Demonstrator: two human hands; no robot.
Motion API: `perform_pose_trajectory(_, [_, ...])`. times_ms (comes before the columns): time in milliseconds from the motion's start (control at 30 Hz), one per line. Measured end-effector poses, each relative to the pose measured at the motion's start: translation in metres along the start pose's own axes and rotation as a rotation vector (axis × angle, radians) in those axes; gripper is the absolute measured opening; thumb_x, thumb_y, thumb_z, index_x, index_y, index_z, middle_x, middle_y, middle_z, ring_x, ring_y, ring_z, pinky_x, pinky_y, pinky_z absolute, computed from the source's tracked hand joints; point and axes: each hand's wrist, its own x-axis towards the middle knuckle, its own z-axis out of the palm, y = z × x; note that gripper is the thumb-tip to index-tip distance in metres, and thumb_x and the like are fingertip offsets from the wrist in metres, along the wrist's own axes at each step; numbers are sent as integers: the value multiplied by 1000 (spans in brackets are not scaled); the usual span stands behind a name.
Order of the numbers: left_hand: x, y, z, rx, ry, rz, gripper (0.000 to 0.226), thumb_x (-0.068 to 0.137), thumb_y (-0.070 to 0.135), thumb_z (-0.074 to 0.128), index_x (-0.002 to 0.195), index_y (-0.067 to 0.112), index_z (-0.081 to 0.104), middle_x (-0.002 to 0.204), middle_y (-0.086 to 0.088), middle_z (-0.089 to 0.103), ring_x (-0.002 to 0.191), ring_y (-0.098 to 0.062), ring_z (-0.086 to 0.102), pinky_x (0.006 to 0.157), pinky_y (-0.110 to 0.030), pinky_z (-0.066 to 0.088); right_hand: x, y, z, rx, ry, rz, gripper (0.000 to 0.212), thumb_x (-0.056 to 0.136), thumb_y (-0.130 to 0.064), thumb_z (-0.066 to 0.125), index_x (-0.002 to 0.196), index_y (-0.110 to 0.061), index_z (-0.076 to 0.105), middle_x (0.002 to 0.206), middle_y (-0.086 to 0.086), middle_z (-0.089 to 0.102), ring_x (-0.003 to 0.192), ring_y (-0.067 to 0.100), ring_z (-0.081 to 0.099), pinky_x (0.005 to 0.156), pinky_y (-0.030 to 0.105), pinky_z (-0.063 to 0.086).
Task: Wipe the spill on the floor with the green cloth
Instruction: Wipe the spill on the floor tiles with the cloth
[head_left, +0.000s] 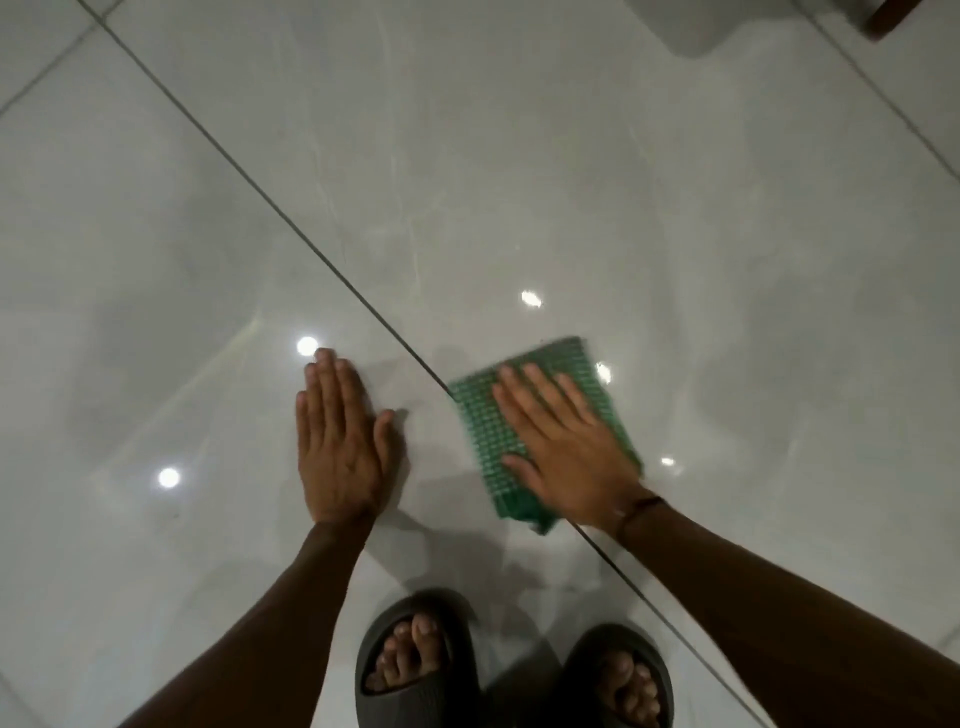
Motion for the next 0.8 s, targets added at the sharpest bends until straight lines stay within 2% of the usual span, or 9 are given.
perform_pose_trajectory(67, [1,-8,3,7,-17,-6,83,113,58,15,176,8,-3,188,-14,-7,176,-31,-5,142,-56,12,-11,39,-2,14,48,180,82,114,-62,18,178,-11,10,187,12,12,174,36,13,136,62,27])
perform_pose_trajectory(133, [0,-10,8,15,-17,17,82,113,57,17,176,10,-7,188,-12,-11,176,-30,-9,143,-53,7,37,61,-18,61,131,474,81,115,-58,19,177,-7,10,187,15,12,173,39,14,139,62,19])
perform_pose_trajectory(200, [-2,-10,9,4,-15,25,80,114,55,17,177,11,-6,188,-13,-8,176,-29,-8,144,-51,6,94,34,-34,100,173,551,82,114,-54,28,176,-3,10,186,19,12,173,43,13,141,58,11])
perform_pose_trajectory(333, [3,-8,-4,-27,-54,7,76,115,50,15,177,7,1,188,-16,-3,176,-31,-5,143,-54,10,54,-62,-16,27,43,-29,81,115,-55,25,177,-6,9,187,17,9,174,38,10,142,55,14])
perform_pose_trajectory(400, [2,-6,-4,-13,-64,10,79,114,53,12,176,6,0,188,-16,-4,176,-31,-6,143,-53,9,-9,-45,-3,21,-28,-26,81,113,-57,28,177,-9,13,185,15,13,172,37,17,139,56,23])
perform_pose_trajectory(500, [-1,-8,3,29,-63,13,81,114,58,9,176,9,-6,188,-14,-10,176,-29,-11,144,-47,1,-34,50,-2,40,29,319,82,111,-52,31,174,0,23,181,26,25,166,48,33,135,59,25])
perform_pose_trajectory(567, [0,-7,7,32,-57,31,82,113,59,12,176,11,-10,187,-12,-14,175,-27,-13,143,-43,-5,10,109,-28,103,120,738,84,112,-52,22,174,4,13,182,29,16,170,48,21,137,63,20])
perform_pose_trajectory(633, [0,-6,7,20,-63,64,81,114,57,15,176,13,-12,187,-11,-15,175,-28,-13,143,-42,-6,68,115,-49,151,167,879,85,113,-52,18,173,6,9,183,30,11,171,48,13,138,63,17])
perform_pose_trajectory(800, [5,15,-2,-49,-67,131,77,113,46,23,177,7,3,188,-17,-2,176,-32,-2,144,-51,7,50,-13,-13,30,97,117,82,114,-58,28,177,-7,13,187,16,11,174,39,12,141,57,14])
